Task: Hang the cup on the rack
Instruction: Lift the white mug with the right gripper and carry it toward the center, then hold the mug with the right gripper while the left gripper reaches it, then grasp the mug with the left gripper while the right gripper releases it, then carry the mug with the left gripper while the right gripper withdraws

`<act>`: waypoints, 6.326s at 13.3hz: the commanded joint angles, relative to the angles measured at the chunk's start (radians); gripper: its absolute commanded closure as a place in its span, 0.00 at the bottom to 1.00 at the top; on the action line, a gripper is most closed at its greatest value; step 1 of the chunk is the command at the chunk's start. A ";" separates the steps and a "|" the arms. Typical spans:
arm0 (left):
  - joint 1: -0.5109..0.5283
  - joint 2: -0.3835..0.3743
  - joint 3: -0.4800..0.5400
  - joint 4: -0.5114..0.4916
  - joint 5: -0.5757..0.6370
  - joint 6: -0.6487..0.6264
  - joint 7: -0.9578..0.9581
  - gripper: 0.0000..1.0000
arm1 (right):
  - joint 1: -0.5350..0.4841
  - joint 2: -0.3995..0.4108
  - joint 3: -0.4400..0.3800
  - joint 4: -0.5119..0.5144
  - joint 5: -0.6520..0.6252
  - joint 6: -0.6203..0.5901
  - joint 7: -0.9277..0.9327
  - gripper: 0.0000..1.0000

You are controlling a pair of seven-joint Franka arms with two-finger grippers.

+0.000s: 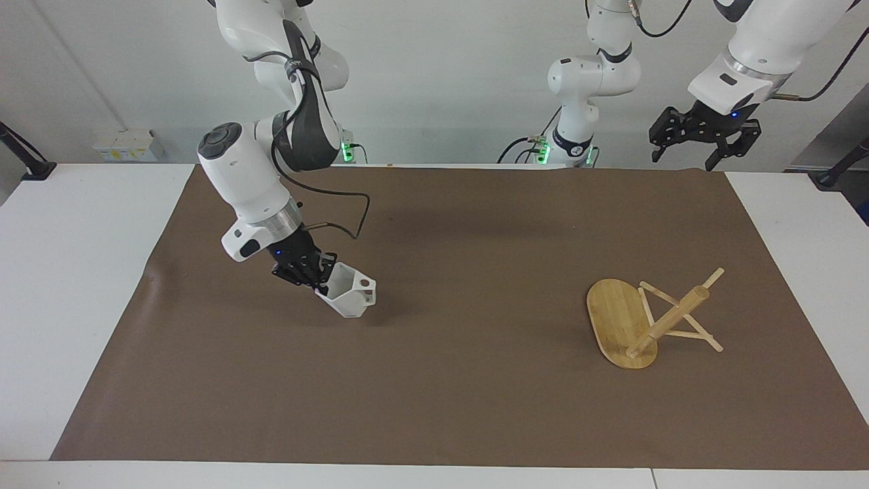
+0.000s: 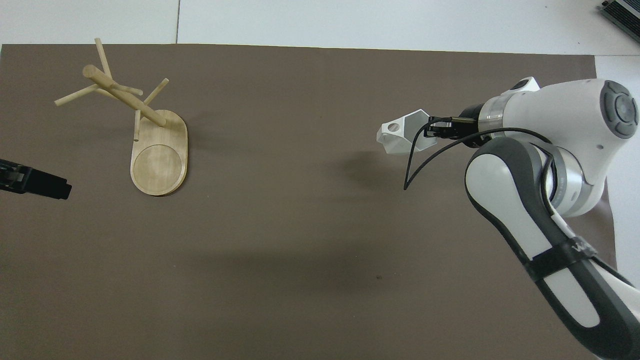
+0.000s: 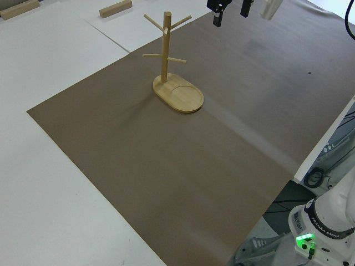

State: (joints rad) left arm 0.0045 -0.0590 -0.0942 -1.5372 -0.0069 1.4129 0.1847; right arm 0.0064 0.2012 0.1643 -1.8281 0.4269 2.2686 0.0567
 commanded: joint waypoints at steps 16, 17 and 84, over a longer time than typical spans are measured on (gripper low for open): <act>0.003 -0.123 0.019 -0.249 -0.155 0.219 0.306 0.00 | -0.016 0.011 0.345 0.128 0.234 -0.127 0.169 1.00; 0.003 -0.133 0.019 -0.280 -0.188 0.250 0.355 0.00 | -0.016 0.012 0.345 0.144 0.234 -0.161 0.169 1.00; -0.209 -0.007 0.019 -0.767 -1.105 1.473 1.053 1.00 | -0.012 -0.186 -0.239 0.199 -0.398 -0.554 0.131 0.00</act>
State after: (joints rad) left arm -0.2355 -0.1217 -0.0667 -2.3591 -1.1050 2.8613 1.2511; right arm -0.0063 0.0325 -0.0438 -1.6095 0.0598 1.7245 0.2025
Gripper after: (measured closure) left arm 0.273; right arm 0.000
